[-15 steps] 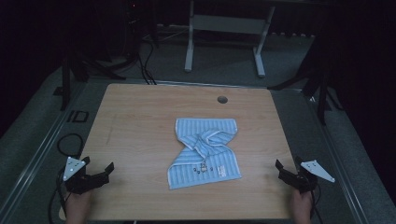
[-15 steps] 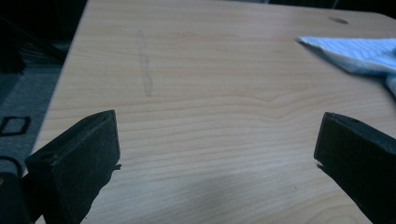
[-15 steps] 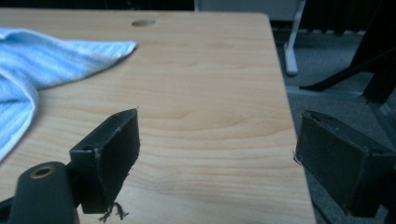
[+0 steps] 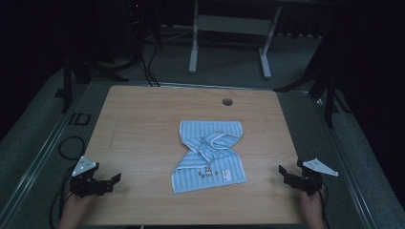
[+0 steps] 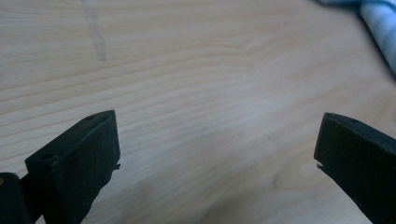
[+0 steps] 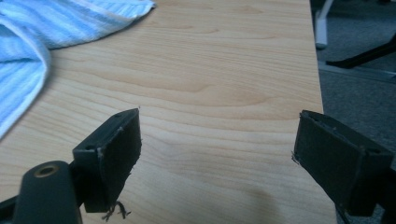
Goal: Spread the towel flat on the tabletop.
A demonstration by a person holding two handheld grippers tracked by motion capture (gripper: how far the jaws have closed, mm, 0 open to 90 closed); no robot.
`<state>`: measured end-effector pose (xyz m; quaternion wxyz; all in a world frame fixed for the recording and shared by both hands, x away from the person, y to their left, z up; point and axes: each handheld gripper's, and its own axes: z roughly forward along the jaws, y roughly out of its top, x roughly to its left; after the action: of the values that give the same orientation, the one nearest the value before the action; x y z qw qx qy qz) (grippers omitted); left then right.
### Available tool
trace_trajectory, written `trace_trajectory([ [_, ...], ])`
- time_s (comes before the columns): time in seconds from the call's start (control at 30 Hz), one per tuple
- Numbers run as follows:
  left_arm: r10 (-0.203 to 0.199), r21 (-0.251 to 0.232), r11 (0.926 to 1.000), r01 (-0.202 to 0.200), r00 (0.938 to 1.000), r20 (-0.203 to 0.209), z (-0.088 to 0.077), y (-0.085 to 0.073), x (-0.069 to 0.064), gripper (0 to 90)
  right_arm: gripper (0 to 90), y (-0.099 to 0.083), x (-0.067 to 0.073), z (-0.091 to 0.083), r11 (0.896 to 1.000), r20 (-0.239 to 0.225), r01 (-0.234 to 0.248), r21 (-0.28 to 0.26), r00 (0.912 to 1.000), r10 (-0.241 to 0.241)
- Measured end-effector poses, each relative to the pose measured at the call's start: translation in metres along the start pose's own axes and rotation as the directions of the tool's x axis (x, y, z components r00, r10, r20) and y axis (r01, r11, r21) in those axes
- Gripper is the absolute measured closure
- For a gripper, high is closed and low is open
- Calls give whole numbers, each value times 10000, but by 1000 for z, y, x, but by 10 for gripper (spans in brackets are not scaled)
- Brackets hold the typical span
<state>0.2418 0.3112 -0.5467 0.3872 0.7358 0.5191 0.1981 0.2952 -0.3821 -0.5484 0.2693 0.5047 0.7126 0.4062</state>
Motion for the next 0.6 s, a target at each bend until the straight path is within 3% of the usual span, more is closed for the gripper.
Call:
trace_trajectory([
  [0.03, 283, 461, 9985, -291, 9994, 179, -1, 4, 0, 1, 145, 5, -3, -2, 9996, -418, -24, 280, 9991, 36],
  [0.07, 283, 461, 9985, -291, 9994, 179, -1, 4, 0, 1, 145, 5, -3, -2, 9996, -418, -24, 280, 9991, 36],
  [0.1, 752, 1041, 9915, -776, 9968, 272, 0, 8, 0, 1, 144, 10, -6, -2, 9967, -885, 59, 813, 9961, 14],
  [0.13, 752, 1041, 9915, -776, 9968, 272, 0, 8, 0, 1, 144, 10, -6, -2, 9967, -885, 59, 813, 9961, 14],
  [0.17, 843, 1368, 9867, -884, 9958, 356, 0, 10, 0, 1, 144, 12, -5, -3, 9945, -828, 226, 1027, 9965, -141],
  [0.23, 1099, 1823, 9766, -1139, 9934, 321, 1, 14, 0, 1, 131, 18, -5, -2, 9813, -990, 722, 1782, 9936, -551],
  [0.3, 1211, 2156, 9683, -1262, 9920, 368, 1, 17, 0, 1, 126, 23, -6, -1, 9553, -1798, 1221, 2692, 9809, -746],
  [0.33, 1089, 2365, 9643, -1193, 9924, 567, 0, 19, 0, 1, 126, 23, -6, -1, 9553, -1798, 1221, 2692, 9809, -746],
  [0.37, 872, 2592, 9599, -1072, 9923, 877, 1, 21, 0, 1, 125, 27, -5, 0, 9301, -2078, 1647, 3282, 9731, -990],
  [0.4, 872, 2592, 9599, -1072, 9923, 877, 1, 21, 0, 1, 125, 27, -5, 0, 9301, -2078, 1647, 3282, 9731, -990],
  [0.43, 1156, 2681, 9545, -1308, 9907, 717, 1, 22, -2, 1, 126, 30, -3, -1, 9135, -2161, 1897, 3600, 9694, -1161],
  [0.47, 1156, 2681, 9545, -1308, 9907, 717, 1, 22, -2, 1, 126, 30, -3, -1, 9135, -2161, 1897, 3600, 9694, -1161],
  [0.5, 902, 3199, 9402, -1167, 9912, 965, 2, 24, -3, 1, 126, 35, -2, -2, 8963, -2329, 2200, 3850, 9629, -1363],
  [0.53, 902, 3199, 9402, -1167, 9912, 965, 2, 24, -3, 1, 126, 35, -2, -2, 8963, -2329, 2200, 3850, 9629, -1363],
  [0.57, 797, 3757, 9184, -1239, 9881, 1313, 3, 26, -3, 1, 127, 40, 0, -3, 8761, -2565, 2498, 4124, 9546, -1515],
  [0.6, 797, 3757, 9184, -1239, 9881, 1313, 3, 26, -3, 1, 127, 40, 0, -3, 8761, -2565, 2498, 4124, 9546, -1515],
])
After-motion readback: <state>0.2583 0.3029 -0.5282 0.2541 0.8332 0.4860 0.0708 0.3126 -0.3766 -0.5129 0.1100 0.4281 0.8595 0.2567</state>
